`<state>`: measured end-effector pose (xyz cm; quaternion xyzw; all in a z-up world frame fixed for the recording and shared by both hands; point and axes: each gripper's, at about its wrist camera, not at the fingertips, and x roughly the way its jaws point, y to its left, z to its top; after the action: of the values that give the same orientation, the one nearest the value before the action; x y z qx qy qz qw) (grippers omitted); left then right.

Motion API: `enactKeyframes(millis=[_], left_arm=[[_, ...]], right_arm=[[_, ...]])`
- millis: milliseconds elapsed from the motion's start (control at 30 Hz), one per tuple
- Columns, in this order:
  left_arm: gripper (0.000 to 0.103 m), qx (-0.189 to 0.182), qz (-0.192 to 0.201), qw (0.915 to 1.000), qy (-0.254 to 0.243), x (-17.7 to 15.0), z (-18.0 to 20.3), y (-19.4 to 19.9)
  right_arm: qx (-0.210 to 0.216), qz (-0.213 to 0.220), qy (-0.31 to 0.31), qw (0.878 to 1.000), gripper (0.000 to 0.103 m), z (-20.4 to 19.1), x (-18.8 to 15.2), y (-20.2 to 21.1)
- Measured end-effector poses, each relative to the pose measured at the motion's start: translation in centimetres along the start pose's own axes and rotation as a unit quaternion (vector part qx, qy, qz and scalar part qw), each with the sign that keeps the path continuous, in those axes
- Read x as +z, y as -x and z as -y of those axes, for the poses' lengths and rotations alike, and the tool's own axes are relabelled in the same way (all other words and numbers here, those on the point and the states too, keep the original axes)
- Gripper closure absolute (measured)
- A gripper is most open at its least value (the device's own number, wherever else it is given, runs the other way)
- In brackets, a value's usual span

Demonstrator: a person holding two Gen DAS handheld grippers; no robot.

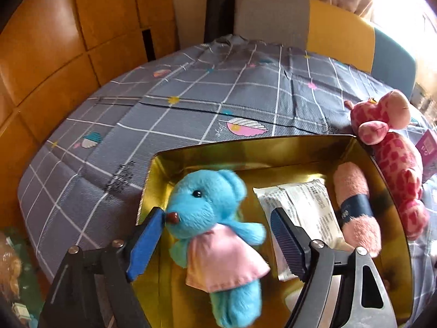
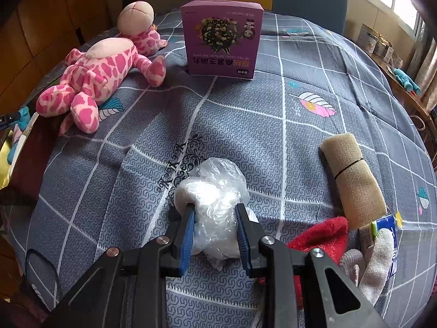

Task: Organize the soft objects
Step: 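Withdraw the left tool from the tray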

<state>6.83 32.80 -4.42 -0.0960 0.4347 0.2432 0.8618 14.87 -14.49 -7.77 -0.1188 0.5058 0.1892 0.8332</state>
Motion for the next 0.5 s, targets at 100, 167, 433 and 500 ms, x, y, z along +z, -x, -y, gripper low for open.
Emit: enactKeyframes(millis=[100,167,433,500], left_arm=[[0.022,-0.002,0.012,0.9999,0.005,-0.6,-0.2,1.6],[0.022,-0.008,0.024,0.9997,0.005,-1.3,0.0,3.1],[0.022,-0.038,0.063,0.9973,0.008,-4.7,1.8,9.1],[0.022,-0.044,0.072,0.9965,0.004,-5.6,2.4,10.4]], right_arm=[[-0.004,0.001,0.003,1.0,0.075,-0.1,0.1,0.1],[-0.007,0.001,0.005,1.0,0.075,-0.2,0.1,0.1],[-0.021,0.005,0.014,1.0,0.075,-0.6,0.1,0.3],[-0.023,0.006,0.016,1.0,0.075,-0.6,0.1,0.3]])
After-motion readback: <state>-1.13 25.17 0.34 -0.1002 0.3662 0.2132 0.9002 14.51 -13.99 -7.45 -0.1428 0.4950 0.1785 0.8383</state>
